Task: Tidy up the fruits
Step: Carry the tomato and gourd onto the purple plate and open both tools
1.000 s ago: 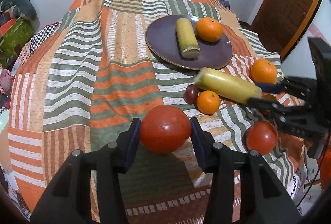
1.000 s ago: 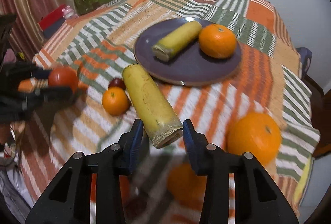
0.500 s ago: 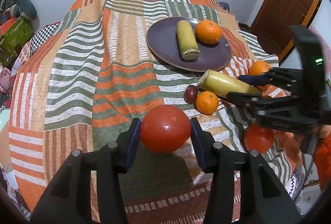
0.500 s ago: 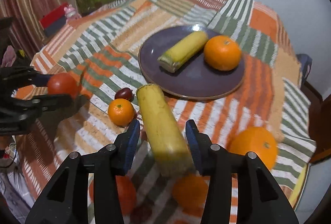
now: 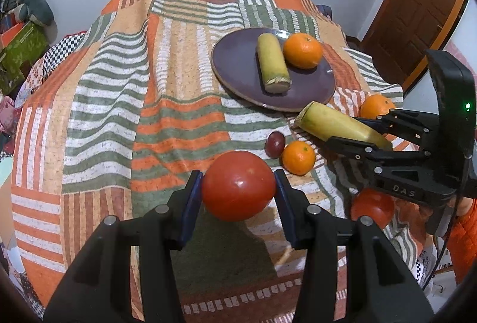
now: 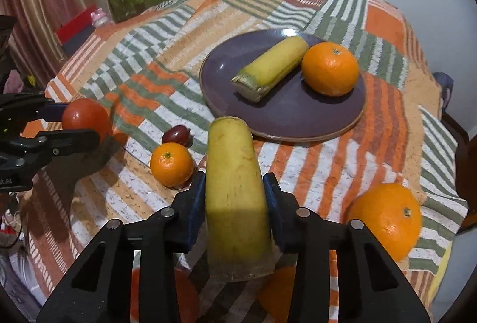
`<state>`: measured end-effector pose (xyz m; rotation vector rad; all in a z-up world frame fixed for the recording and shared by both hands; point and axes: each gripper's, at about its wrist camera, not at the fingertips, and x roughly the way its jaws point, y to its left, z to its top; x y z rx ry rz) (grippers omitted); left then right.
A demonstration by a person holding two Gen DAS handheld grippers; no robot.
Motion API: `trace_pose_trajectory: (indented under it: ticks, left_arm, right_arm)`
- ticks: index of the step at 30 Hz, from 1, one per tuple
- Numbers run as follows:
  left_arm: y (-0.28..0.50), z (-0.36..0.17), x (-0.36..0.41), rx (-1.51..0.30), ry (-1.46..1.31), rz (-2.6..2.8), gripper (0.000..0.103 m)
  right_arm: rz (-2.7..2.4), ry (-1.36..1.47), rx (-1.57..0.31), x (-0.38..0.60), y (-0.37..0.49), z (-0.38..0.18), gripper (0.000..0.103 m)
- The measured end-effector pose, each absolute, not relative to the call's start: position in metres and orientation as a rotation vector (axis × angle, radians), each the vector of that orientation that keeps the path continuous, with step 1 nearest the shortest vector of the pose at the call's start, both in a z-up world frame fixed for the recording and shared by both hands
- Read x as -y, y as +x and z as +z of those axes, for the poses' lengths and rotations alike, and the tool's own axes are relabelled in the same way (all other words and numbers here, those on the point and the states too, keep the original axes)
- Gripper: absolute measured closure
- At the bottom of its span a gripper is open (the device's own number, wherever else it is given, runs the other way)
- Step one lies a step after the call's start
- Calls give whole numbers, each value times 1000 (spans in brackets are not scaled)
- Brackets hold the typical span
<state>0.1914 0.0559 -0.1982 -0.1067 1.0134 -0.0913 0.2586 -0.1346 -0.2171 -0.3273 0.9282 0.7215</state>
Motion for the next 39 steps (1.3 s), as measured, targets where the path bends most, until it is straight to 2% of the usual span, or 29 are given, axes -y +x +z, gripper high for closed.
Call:
trace_pose_trajectory:
  ticks: [22,39]
  left_arm:
    - [246,-163,-50,-924,-92,-107,56]
    - [329,-185,-53,-966,-77,-104,56]
  right_arm:
    - [614,-150,-810,143,294,-176,68]
    - [550,-105,-773,119,344,-168,68]
